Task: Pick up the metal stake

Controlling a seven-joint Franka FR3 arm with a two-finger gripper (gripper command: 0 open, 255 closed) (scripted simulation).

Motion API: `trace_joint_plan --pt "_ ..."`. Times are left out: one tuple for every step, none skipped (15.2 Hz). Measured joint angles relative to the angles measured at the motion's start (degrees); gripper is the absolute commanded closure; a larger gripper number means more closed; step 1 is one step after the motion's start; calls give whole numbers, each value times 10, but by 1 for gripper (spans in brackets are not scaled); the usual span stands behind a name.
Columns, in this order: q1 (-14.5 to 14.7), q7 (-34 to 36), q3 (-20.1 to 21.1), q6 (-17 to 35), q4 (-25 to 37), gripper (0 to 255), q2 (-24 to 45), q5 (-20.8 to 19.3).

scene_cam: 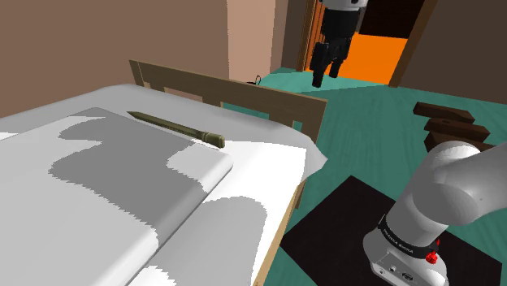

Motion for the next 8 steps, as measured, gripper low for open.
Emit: trace_joint_plan --pt "6 9 12 -4 12 0 13 8" --pt "10 14 20 -5 23 0 28 15" --pt "15 20 29 -8 36 0 42 21" --pt "19 24 36 -7 41 0 54 27" --pt "24 31 46 -8 51 0 67 34" --pt "28 38 56 -11 65 0 83 40" --pt "33 48 68 -13 81 0 101 46" --pt "37 52 75 -17 92 0 113 51"
